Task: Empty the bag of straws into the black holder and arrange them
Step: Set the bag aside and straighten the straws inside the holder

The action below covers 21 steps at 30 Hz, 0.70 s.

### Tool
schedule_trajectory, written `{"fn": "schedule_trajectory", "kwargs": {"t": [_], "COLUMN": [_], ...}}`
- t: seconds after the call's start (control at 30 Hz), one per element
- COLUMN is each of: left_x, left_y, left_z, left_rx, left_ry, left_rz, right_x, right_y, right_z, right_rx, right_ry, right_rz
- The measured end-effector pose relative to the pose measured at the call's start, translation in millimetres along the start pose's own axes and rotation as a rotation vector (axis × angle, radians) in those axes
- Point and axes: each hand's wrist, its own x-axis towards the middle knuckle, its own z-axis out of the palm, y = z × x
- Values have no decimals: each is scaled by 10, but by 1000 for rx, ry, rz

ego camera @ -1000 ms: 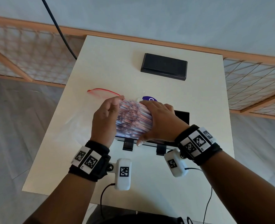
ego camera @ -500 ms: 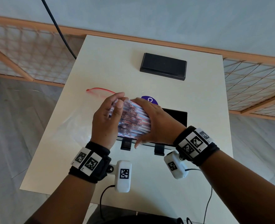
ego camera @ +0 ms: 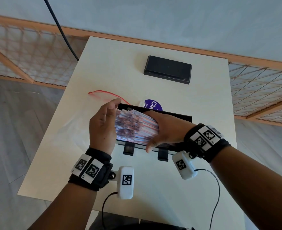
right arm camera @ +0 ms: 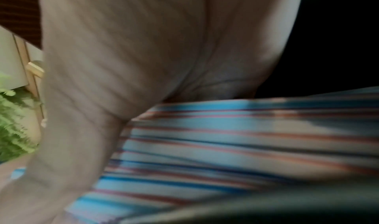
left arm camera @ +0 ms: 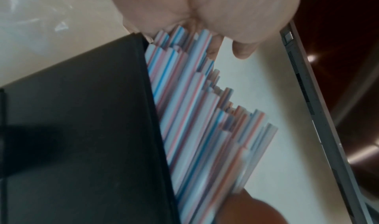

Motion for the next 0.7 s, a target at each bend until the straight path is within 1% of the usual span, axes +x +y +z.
{"fn": "schedule_trajectory", "kwargs": {"t": [0.07, 0.17, 0.23, 0.4, 0.57, 0.7], "left_x": [-17, -13, -6, -2, 1, -1], "left_y": [-24, -53, -59, -31, -47, -58], "left_z": [3, 2, 0, 6, -4, -5], "left_rx": [-6, -30, -19, 6, 17, 28], "left_ry": [-19, -24, -33, -63, -50, -52], "left_rz": [-9, -34, -43, -22, 3, 17], "right_x": [1, -28, -61, -64, -89, -110], "right_y": [-14, -41, -58, -98, -137, -111], "right_z": [36, 65, 69, 118, 89, 112], "right_rx": [-21, -56, -75, -90, -149, -136], "right_ry": [21, 90, 127, 131, 169, 151], "right_rz": [-25, -78, -82, -37, 11, 48]}}
